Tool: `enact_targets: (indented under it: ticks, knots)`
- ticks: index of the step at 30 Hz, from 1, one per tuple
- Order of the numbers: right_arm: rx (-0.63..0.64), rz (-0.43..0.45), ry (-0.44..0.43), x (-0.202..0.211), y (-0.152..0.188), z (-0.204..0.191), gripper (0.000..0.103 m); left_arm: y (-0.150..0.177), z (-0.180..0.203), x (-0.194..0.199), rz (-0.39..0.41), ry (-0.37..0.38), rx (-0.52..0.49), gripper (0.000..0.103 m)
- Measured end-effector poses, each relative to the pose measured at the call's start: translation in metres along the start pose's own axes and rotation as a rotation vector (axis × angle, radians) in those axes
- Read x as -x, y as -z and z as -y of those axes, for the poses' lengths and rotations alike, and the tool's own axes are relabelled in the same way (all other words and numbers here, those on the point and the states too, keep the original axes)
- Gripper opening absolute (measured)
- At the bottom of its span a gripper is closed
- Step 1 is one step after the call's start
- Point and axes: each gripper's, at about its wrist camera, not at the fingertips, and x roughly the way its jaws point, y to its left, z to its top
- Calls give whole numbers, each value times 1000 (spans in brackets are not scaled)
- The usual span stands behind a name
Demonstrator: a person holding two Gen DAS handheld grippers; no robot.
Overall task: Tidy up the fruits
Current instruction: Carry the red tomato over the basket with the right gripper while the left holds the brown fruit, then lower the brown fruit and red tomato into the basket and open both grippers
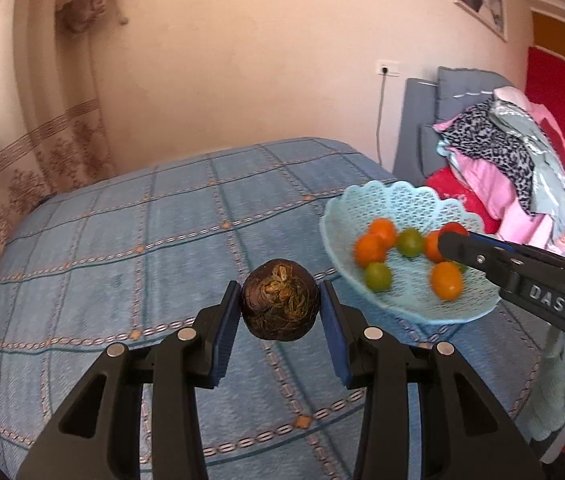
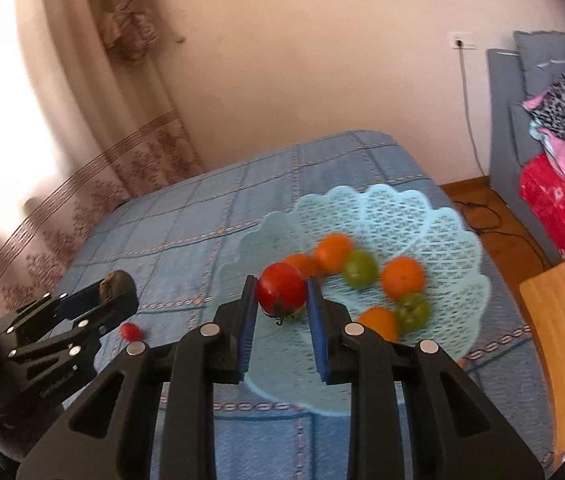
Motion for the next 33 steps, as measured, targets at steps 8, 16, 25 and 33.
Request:
enact_targets:
  ticks: [8,16,25,33]
  knots:
    - [-59,-2,53,0,-6,24,25,-13,27,-8,22,85,-35,40]
    - [-95,-1,72,1,-8,36,25,-17,59,-12,36,149,-98,40]
    - [-108,10,87,4,-11,40,25,-15,81,-25,16,185,-140,40]
    - [-121,18,93,5,-11,42,25,-13,89,-24,15,206,-159,40]
